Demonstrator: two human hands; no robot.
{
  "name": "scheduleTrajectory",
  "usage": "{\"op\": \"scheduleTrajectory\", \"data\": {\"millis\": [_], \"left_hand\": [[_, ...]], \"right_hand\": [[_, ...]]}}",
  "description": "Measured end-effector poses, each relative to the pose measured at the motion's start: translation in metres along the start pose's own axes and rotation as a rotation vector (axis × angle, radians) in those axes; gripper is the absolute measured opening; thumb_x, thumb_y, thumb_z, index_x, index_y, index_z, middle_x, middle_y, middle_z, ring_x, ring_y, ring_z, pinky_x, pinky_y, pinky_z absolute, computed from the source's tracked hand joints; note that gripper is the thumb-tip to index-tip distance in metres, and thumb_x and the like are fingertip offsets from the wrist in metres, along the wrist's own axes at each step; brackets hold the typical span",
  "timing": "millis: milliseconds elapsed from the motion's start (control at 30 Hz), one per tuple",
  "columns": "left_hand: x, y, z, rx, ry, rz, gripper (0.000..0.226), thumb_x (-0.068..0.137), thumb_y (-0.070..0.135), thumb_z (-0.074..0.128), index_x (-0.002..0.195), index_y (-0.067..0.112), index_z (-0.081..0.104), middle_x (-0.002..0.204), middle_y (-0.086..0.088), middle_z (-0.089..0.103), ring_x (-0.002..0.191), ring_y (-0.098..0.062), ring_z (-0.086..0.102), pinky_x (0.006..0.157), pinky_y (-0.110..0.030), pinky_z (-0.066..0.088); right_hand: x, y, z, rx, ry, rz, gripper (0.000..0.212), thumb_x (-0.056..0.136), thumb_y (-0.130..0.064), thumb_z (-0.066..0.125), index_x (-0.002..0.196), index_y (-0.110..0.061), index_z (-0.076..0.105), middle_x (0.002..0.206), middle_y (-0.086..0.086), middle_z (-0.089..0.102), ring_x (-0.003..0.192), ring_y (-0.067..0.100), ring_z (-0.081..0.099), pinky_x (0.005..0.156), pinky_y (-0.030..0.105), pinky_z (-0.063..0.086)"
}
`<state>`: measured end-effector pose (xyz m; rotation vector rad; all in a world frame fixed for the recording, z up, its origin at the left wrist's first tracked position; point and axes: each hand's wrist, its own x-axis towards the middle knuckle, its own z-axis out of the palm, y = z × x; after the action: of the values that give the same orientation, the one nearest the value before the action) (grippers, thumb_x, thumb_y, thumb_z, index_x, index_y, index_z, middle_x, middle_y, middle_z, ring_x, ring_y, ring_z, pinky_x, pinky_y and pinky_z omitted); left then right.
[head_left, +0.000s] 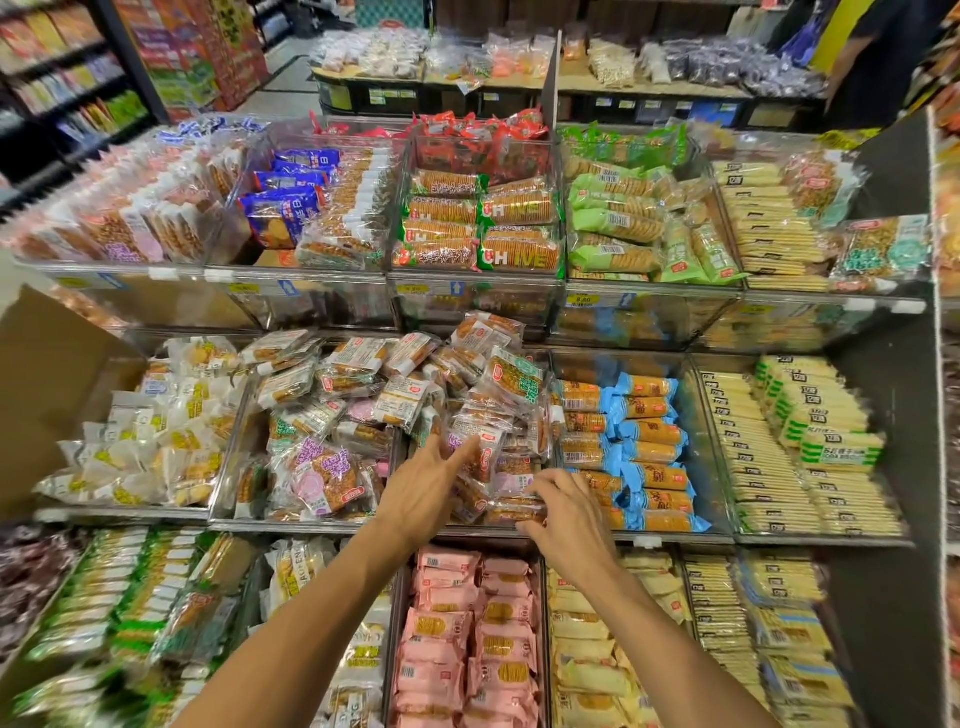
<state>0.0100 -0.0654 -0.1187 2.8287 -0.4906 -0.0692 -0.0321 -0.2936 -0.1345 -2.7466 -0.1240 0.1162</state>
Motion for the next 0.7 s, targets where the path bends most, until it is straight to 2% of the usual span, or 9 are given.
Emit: {"op": "scheduleTrajectory", "data": {"millis": [100,233,333,400,500,533,600,700], "left_hand": [[0.006,0.002,-0.003,-0.004,0.028,-0.021,0.071,0.084,0.005,0.077,0.139,0.034,0.043,0.116,-0.004,0.042,0.091,-0.020,0.055,0.067,-0.026,0.055],[0.004,0.007,0.001,0.014,0.131,-0.015,0.049,0.080,0.005,0.081,0.118,0.027,0.060,0.121,-0.008,0.048,0.097,-0.020,0.053,0.073,-0.026,0.054],[0.001,0.009,0.000,0.058,0.154,0.049,0.049,0.071,0.005,0.080,0.113,0.022,0.060,0.134,-0.010,0.056,0.116,-0.028,0.053,0.093,-0.039,0.053],[0.001,0.008,-0.003,0.068,0.130,0.082,0.051,0.066,0.012,0.083,0.110,0.021,0.058,0.123,-0.003,0.064,0.119,-0.028,0.051,0.099,-0.043,0.048],[-0.002,0.006,-0.006,-0.047,0.040,0.054,0.055,0.075,0.031,0.089,0.109,0.022,0.046,0.109,0.004,0.061,0.097,-0.019,0.052,0.087,-0.036,0.047],[-0.003,0.005,-0.007,-0.161,0.007,0.035,0.057,0.077,0.033,0.089,0.111,0.022,0.044,0.111,0.006,0.059,0.093,-0.017,0.054,0.083,-0.034,0.048],[-0.007,0.002,-0.012,-0.349,-0.033,-0.026,0.061,0.076,0.031,0.090,0.118,0.023,0.047,0.117,0.010,0.057,0.096,-0.014,0.059,0.084,-0.031,0.051],[-0.010,-0.001,-0.023,-0.546,-0.010,-0.176,0.057,0.075,0.024,0.092,0.123,0.026,0.059,0.119,0.012,0.061,0.103,-0.009,0.064,0.091,-0.027,0.054]], "right_hand": [[-0.004,0.003,-0.009,0.117,-0.015,0.050,0.049,0.093,-0.045,0.075,0.137,-0.028,0.059,0.130,-0.012,0.061,0.122,0.013,0.056,0.100,0.031,0.046],[-0.012,0.008,-0.021,0.323,0.025,0.159,0.036,0.092,-0.045,0.076,0.123,-0.040,0.058,0.108,-0.018,0.067,0.087,0.003,0.063,0.070,0.027,0.048],[-0.018,0.011,-0.023,0.452,0.080,0.166,0.036,0.094,-0.039,0.076,0.122,-0.045,0.054,0.108,-0.018,0.068,0.089,0.005,0.065,0.075,0.036,0.056],[-0.021,0.011,-0.025,0.491,0.111,0.169,0.037,0.094,-0.036,0.076,0.124,-0.040,0.056,0.108,-0.017,0.069,0.088,0.004,0.065,0.075,0.036,0.056],[-0.022,0.008,-0.031,0.593,0.171,0.202,0.037,0.093,-0.036,0.078,0.122,-0.044,0.055,0.106,-0.023,0.067,0.093,-0.005,0.063,0.073,0.022,0.049],[-0.023,0.007,-0.031,0.628,0.181,0.217,0.038,0.093,-0.035,0.078,0.123,-0.043,0.056,0.106,-0.024,0.067,0.094,-0.008,0.062,0.074,0.017,0.046],[-0.022,0.005,-0.033,0.718,0.180,0.258,0.035,0.092,-0.034,0.079,0.121,-0.039,0.060,0.104,-0.024,0.068,0.092,-0.012,0.062,0.074,0.011,0.044],[-0.019,0.004,-0.032,0.850,0.169,0.308,0.028,0.090,-0.037,0.081,0.114,-0.034,0.066,0.103,-0.019,0.070,0.095,-0.006,0.064,0.079,0.022,0.048]]}}
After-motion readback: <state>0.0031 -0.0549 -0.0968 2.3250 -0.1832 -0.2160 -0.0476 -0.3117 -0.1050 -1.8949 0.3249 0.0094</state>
